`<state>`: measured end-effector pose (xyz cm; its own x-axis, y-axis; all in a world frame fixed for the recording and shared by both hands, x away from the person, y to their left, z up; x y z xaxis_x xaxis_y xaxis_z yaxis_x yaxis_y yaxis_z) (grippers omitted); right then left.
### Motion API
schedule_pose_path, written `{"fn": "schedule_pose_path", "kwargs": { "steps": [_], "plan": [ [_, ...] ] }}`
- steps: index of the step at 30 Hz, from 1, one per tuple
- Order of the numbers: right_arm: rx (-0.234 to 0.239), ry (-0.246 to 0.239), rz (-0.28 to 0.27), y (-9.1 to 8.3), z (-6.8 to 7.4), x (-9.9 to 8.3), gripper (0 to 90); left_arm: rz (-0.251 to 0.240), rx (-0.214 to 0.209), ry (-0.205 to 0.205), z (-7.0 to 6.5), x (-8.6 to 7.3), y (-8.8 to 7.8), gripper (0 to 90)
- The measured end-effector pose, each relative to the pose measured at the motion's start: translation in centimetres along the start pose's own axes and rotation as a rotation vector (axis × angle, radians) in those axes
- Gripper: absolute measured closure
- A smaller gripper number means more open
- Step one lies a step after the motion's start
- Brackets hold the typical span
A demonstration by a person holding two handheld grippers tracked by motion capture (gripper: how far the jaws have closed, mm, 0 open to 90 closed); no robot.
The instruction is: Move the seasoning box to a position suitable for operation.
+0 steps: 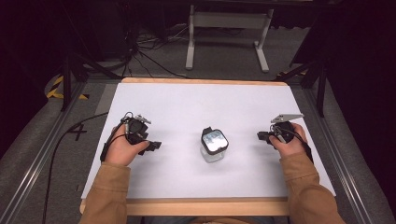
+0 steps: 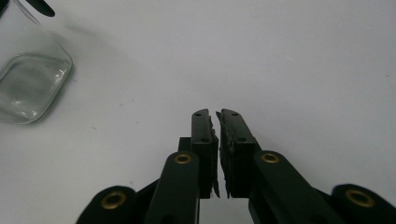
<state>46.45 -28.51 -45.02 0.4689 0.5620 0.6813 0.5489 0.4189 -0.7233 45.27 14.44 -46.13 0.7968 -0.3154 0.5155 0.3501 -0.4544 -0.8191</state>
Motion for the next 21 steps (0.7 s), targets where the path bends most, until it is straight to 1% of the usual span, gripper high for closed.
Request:
{"fn": "schedule_pose_path", "kwargs": {
  "steps": [3, 5, 6, 9, 10, 11, 12, 13, 14, 15, 16, 18, 21],
  "plan": [
    [0.008, -0.009, -0.013, -0.1, 0.3, 0.3, 86.0, 0.002, -0.002, -0.002, -0.1, -0.1, -0.1, 29.3],
    [0.011, -0.009, -0.015, -0.1, 0.5, 0.4, 86.2, -0.006, -0.001, -0.001, -0.1, 0.0, -0.2, 29.3],
    [0.017, -0.021, -0.026, -0.1, 0.7, 0.6, 86.3, -0.009, -0.002, 0.004, -0.1, 0.1, -0.3, 29.3],
    [0.028, -0.023, -0.034, -0.1, 1.0, 0.9, 86.9, -0.009, -0.004, 0.007, -0.2, 0.1, -0.3, 29.2],
    [0.046, -0.037, -0.046, 0.0, 1.3, 1.2, 88.8, -0.016, 0.0, 0.013, -0.1, 0.2, -0.3, 29.2],
    [0.058, -0.037, -0.047, 0.0, 1.5, 1.3, 89.3, -0.014, -0.003, 0.004, -0.2, 0.1, -0.3, 29.2],
    [0.073, -0.046, -0.056, 0.1, 1.6, 1.4, 89.5, -0.015, -0.005, 0.006, -0.2, 0.1, -0.3, 29.2],
    [0.073, -0.046, -0.056, 0.1, 1.6, 1.4, 89.5, -0.015, -0.005, 0.006, -0.2, 0.1, -0.3, 29.1],
    [0.093, -0.049, -0.071, 0.0, 2.1, 1.8, 89.5, -0.013, -0.005, 0.01, -0.2, 0.1, -0.4, 29.1],
    [0.093, -0.049, -0.071, 0.0, 2.1, 1.8, 89.5, -0.012, -0.008, 0.008, -0.2, 0.1, -0.5, 29.1],
    [0.104, -0.067, -0.084, 0.0, 2.5, 2.1, 89.5, -0.017, -0.009, 0.011, -0.3, 0.2, -0.5, 29.1],
    [0.111, -0.072, -0.087, -0.1, 2.6, 2.2, 89.5, -0.018, -0.011, 0.013, -0.4, 0.2, -0.5, 29.1],
    [0.136, -0.092, -0.104, 0.0, 3.5, 2.8, 89.5, -0.014, -0.012, 0.022, -0.6, 0.2, -0.5, 29.0]
  ]
}}
Point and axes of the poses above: each handheld gripper's, and its own axes: y roughly forward along the jaws, x roughly out of its top, z roughly to its left, the point moved 7 cm from there along y, roughly forward along the jaws, and after that the axes turned 11 degrees about -y, right-handed, at the moved point
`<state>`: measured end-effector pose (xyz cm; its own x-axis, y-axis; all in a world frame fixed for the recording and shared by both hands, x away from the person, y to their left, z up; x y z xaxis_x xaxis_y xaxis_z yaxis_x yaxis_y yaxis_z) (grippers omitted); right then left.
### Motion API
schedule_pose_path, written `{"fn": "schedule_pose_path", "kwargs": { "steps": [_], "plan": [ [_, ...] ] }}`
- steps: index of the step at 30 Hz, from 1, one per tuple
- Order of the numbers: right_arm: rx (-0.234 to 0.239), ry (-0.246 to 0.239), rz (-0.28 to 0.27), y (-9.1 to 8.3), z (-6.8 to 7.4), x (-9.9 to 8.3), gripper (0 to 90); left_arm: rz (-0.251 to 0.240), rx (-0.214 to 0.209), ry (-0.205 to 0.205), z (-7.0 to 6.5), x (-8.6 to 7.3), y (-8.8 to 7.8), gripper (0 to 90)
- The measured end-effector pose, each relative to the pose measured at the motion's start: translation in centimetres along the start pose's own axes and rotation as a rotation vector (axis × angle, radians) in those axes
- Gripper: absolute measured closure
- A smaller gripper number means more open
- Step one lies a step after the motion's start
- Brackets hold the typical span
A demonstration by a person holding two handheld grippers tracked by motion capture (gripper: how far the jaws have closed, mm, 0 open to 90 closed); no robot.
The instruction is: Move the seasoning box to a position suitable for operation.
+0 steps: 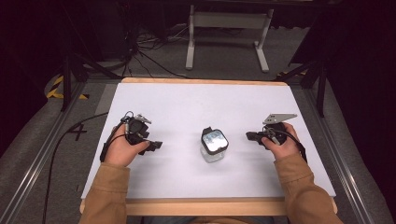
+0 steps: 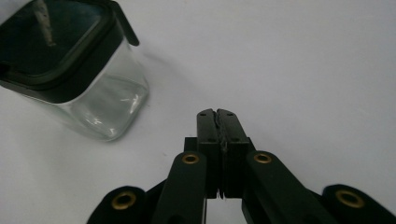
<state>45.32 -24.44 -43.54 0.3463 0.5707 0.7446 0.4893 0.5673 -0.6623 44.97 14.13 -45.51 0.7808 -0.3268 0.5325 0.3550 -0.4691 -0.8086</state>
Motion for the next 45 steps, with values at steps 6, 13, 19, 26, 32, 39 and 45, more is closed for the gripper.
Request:
{"fn": "schedule_pose_path", "kwargs": {
  "steps": [6, 13, 19, 26, 32, 39, 45],
  "plan": [
    [0.047, -0.046, -0.021, 0.7, 1.6, 0.9, 89.5, 0.002, -0.004, 0.0, -0.2, 0.0, 0.1, 28.8],
    [0.099, -0.086, -0.027, 2.1, 3.6, 1.8, 89.1, 0.012, -0.008, 0.02, -0.8, 0.1, 0.3, 28.6],
    [0.123, -0.106, -0.012, 3.4, 4.7, 2.1, 89.0, 0.015, -0.008, 0.028, -0.9, 0.1, 0.4, 28.4],
    [0.135, -0.115, -0.011, 3.7, 5.2, 2.2, 89.0, 0.022, -0.01, 0.031, -1.0, 0.0, 0.4, 28.3],
    [0.129, -0.12, -0.008, 3.7, 5.3, 2.2, 89.4, 0.021, -0.01, 0.031, -1.0, 0.0, 0.4, 28.2],
    [0.142, -0.127, 0.001, 3.5, 5.6, 2.2, 89.7, 0.027, -0.009, 0.034, -1.0, 0.0, 0.6, 28.1],
    [0.173, -0.132, 0.016, 3.3, 6.3, 2.1, 89.7, 0.032, -0.009, 0.041, -1.0, 0.1, 0.8, 28.0]
  ]
}}
Point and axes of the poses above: each handheld gripper's, and its own axes: y roughly forward along the jaws, x roughly out of its top, z roughly to its left, the point moved 7 cm from there along y, roughly forward along the jaws, and after that the axes turned 11 degrees about -y, right-handed, at the moved point
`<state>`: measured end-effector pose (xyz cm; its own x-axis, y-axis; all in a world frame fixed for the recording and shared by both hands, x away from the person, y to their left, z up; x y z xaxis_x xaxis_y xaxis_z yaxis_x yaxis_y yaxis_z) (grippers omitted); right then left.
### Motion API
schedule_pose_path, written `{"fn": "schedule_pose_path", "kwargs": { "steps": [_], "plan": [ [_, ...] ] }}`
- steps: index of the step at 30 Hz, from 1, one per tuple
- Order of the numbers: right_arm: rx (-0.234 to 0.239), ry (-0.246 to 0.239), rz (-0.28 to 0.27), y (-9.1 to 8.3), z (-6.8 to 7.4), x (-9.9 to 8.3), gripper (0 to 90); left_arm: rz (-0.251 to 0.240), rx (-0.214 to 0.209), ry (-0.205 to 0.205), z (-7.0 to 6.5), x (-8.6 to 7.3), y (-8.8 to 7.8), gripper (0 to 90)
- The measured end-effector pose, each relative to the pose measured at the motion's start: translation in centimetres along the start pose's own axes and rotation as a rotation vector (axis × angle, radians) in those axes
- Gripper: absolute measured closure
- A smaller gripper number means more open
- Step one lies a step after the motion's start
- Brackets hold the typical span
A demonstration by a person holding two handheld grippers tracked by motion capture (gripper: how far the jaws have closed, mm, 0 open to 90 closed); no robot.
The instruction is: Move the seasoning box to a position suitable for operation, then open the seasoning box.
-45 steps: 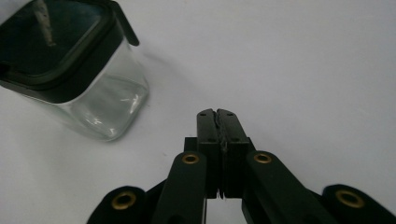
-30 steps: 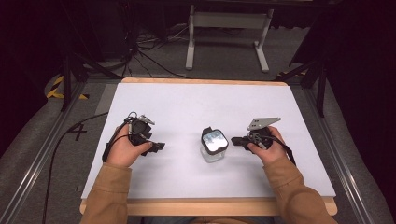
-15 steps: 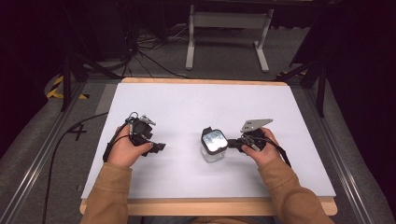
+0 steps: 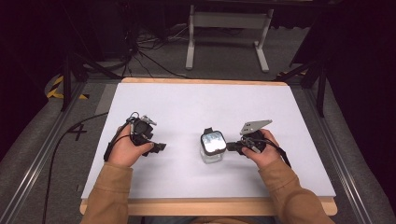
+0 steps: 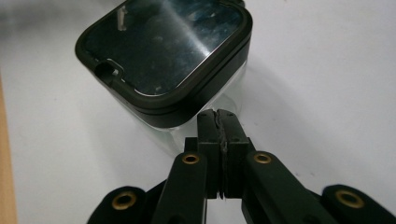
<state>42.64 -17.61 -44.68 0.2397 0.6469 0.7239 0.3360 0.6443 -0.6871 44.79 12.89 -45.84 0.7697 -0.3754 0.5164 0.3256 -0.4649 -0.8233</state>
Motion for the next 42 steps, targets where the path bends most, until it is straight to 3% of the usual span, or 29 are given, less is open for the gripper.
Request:
{"fn": "schedule_pose_path", "kwargs": {
  "steps": [10, 22, 25, 27, 29, 30, 34, 38, 40, 42],
  "plan": [
    [0.047, -0.019, 0.006, 0.0, 1.5, 0.4, 89.7, 0.006, -0.012, 0.004, -0.3, 0.3, 0.4, 28.0],
    [0.019, -0.028, 0.006, -0.4, 1.6, 0.4, 87.9, 0.008, -0.029, 0.027, -1.0, 0.7, 0.3, 30.4],
    [-0.007, -0.011, 0.002, -1.2, 1.0, 0.0, 87.0, 0.01, -0.077, 0.056, -2.2, 1.4, -0.1, 36.8],
    [-0.019, 0.002, -0.001, -1.7, 0.7, -0.3, 86.5, 0.019, -0.089, 0.119, -3.0, 1.9, -0.4, 45.5],
    [-0.024, 0.014, -0.01, -2.1, 0.5, -0.5, 85.9, -0.009, -0.129, 0.138, -3.9, 2.5, -0.7, 52.0],
    [-0.024, 0.014, -0.01, -2.1, 0.5, -0.5, 85.9, -0.009, -0.129, 0.138, -3.9, 2.5, -0.7, 54.4],
    [-0.031, 0.032, -0.032, -3.0, 0.5, -0.7, 84.7, -0.062, -0.198, 0.146, -5.6, 3.6, -1.1, 54.7],
    [-0.049, 0.046, -0.035, -3.7, 0.4, -1.1, 84.1, -0.041, -0.157, 0.133, -6.1, 4.3, -1.0, 60.9],
    [-0.068, 0.053, -0.037, -4.2, 0.2, -1.6, 83.9, -0.061, -0.196, 0.113, -6.6, 4.9, -1.1, 61.3],
    [-0.076, 0.066, -0.036, -4.5, 0.1, -2.0, 83.7, -0.083, -0.178, 0.116, -6.9, 5.5, -0.9, 60.3]
  ]
}}
Point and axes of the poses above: each handheld gripper's, and its own axes: y roughly forward along the jaws, x roughly out of its top, z roughly to its left, the point moved 7 cm from there along y, roughly forward along the jaws, and after that the axes turned 11 degrees about -y, right-handed, at the moved point
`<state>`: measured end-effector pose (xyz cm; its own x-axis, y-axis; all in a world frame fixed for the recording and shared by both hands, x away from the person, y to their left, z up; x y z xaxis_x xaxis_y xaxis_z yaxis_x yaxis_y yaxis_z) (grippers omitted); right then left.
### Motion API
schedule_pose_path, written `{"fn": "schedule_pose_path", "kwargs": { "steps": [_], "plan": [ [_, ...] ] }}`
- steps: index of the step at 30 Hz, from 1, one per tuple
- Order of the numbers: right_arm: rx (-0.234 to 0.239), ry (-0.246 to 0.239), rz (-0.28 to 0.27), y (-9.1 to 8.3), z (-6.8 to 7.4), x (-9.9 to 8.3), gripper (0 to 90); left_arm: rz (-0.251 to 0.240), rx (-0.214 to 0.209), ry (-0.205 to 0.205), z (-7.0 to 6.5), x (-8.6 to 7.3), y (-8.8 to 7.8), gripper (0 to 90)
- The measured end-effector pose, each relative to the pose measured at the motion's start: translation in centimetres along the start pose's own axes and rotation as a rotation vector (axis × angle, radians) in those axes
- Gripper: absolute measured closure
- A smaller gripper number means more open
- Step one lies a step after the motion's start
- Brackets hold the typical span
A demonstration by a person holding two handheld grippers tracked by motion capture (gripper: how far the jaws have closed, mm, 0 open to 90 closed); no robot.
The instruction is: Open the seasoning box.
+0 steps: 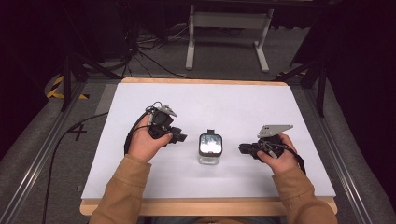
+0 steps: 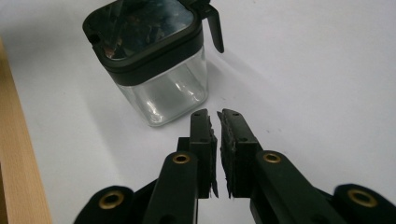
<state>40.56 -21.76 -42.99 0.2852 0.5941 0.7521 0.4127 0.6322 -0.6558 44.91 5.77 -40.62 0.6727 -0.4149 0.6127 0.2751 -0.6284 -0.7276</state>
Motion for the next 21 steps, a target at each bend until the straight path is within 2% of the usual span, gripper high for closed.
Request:
{"fn": "schedule_pose_path", "kwargs": {
  "steps": [1, 2, 3, 4, 6, 9, 10, 11, 12, 13, 15, 16, 20, 21],
  "plan": [
    [-0.004, 0.003, 0.0, -0.1, 0.0, -0.1, 83.5, -0.016, 0.028, 0.003, 0.0, 0.4, 0.3, 58.4],
    [-0.004, 0.003, 0.0, -0.1, 0.0, -0.1, 83.5, -0.016, 0.028, 0.003, 0.0, 0.4, 0.3, 57.1],
    [-0.008, 0.009, 0.003, -0.2, -0.1, -0.4, 83.1, -0.037, 0.04, -0.011, -0.1, 0.8, 0.5, 57.1],
    [-0.011, 0.016, 0.004, -0.4, 0.0, -0.6, 82.6, -0.048, 0.031, -0.025, -0.2, 1.2, 0.7, 57.2],
    [-0.019, 0.024, 0.007, -0.7, 0.1, -1.1, 82.3, -0.093, -0.006, -0.05, -0.6, 2.1, 1.3, 58.0],
    [-0.024, 0.034, 0.009, -1.0, 0.1, -1.6, 82.3, -0.116, -0.017, -0.035, -0.9, 2.6, 1.7, 60.1],
    [-0.027, 0.045, 0.01, -1.1, 0.1, -1.8, 82.3, -0.139, -0.056, -0.016, -1.5, 3.2, 2.1, 62.3],
    [-0.031, 0.048, 0.009, -1.2, 0.1, -2.0, 82.3, -0.139, -0.056, -0.016, -1.5, 3.2, 2.1, 63.8],
    [-0.031, 0.048, 0.009, -1.2, 0.1, -2.0, 82.3, -0.152, -0.081, -0.008, -1.7, 3.5, 2.2, 63.8],
    [-0.033, 0.053, 0.012, -1.3, 0.1, -2.2, 82.0, -0.185, -0.125, -0.009, -2.2, 4.0, 2.4, 64.9],
    [-0.036, 0.056, 0.013, -1.3, 0.1, -2.4, 81.7, -0.188, -0.135, 0.004, -2.4, 4.3, 2.9, 66.7],
    [-0.034, 0.064, 0.012, -1.3, 0.2, -2.5, 81.7, -0.17, -0.141, 0.009, -2.5, 4.3, 3.1, 67.8],
    [-0.036, 0.064, 0.018, -1.3, 0.4, -2.8, 81.4, -0.154, -0.143, 0.025, -2.6, 4.5, 4.3, 69.5],
    [-0.034, 0.067, 0.018, -1.3, 0.5, -2.8, 81.4, -0.159, -0.155, 0.015, -2.7, 4.5, 4.6, 70.0]
  ]
}}
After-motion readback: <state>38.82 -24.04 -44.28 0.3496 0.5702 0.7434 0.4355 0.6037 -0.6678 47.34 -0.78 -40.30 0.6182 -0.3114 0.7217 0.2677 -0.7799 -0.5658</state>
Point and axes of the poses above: each handheld gripper's, and its own axes: y roughly forward along the jaws, x roughly out of its top, z roughly to its left, the point moved 7 cm from there along y, roughly forward along the jaws, and after that the axes turned 11 degrees about -y, right-handed, at the moved point
